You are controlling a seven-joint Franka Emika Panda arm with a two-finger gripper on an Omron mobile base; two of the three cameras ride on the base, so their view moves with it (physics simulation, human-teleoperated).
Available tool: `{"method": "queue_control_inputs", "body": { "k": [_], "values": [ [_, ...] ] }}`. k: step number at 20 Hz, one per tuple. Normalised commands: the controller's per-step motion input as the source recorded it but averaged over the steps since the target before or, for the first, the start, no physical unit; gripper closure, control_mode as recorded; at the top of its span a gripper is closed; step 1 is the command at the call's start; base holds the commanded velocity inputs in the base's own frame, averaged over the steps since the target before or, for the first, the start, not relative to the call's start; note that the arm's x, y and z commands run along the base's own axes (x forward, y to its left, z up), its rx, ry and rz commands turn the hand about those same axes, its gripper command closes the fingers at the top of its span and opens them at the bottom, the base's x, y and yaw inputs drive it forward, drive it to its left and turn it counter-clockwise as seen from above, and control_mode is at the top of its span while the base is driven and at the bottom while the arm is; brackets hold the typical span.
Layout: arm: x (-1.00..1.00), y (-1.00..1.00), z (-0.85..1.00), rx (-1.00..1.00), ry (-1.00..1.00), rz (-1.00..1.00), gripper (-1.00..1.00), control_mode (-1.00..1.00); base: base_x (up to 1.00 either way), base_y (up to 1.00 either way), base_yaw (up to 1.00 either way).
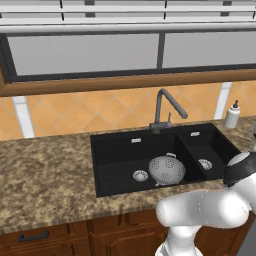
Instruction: Put the colander in the sink, put the orange in the colander, and turn on the sink faucet and pour water over the colander.
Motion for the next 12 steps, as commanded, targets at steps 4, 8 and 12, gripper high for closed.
{"method": "queue_control_inputs", "body": {
  "k": [4, 8, 12],
  "values": [
    [0.32, -0.63, 0.0, 0.0, 0.03, -0.17, -1.0, -1.0, 0.0, 0.0, 0.0],
    [0.26, -0.71, 0.0, 0.0, 0.01, -0.16, -1.0, -1.0, 0.0, 0.0, 0.0],
    [0.5, -0.66, 0.0, 0.0, 0.0, -0.06, -1.0, -1.0, 0.0, 0.0, 0.0]
  ]
}}
